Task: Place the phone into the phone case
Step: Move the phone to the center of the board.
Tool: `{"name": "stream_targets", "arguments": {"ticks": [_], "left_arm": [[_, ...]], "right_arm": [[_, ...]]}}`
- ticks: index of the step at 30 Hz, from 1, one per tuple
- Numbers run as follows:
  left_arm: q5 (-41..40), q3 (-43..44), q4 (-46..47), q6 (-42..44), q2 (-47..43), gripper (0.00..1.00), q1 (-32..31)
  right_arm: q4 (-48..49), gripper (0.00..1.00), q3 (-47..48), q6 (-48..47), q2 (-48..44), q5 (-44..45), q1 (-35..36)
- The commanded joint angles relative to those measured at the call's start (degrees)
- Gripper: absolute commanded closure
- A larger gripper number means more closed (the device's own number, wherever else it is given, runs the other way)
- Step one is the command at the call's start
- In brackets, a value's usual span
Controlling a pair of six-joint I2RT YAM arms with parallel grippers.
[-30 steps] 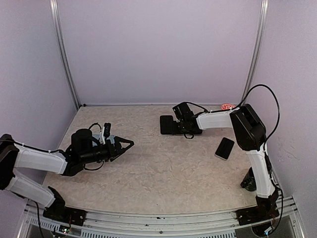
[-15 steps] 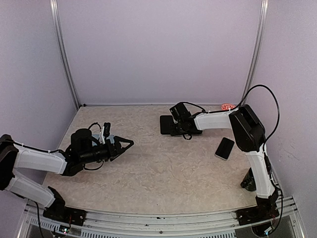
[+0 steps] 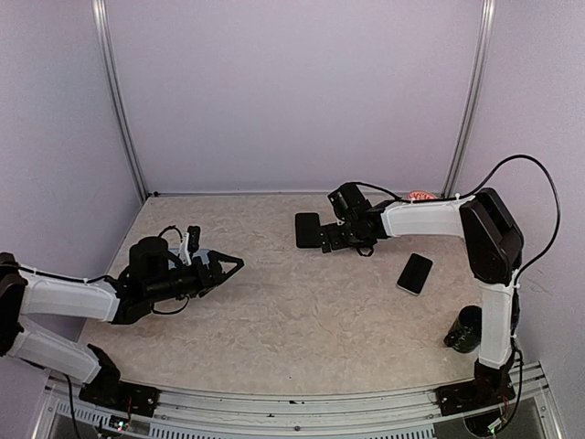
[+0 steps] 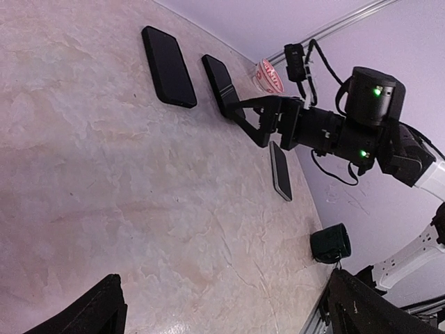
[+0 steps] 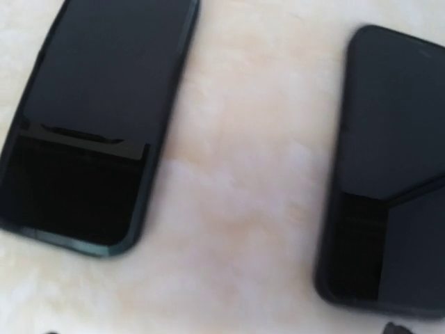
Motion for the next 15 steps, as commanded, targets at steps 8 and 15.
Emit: {"name": "stream_targets", "arguments": {"ticks": [8, 15], "left_arm": [[-7.38, 4.62, -10.76, 4.55, -3.64, 0.01, 1.72], [-5.49, 4.69, -9.46, 4.15, -3.4, 0.01, 2.53]], "right_arm": [[3.12, 0.0, -17.23, 4.03, -16.69, -5.73, -1.87], [2.66, 0.0, -26.49, 5.88, -25.13, -6.49, -5.28]]}}
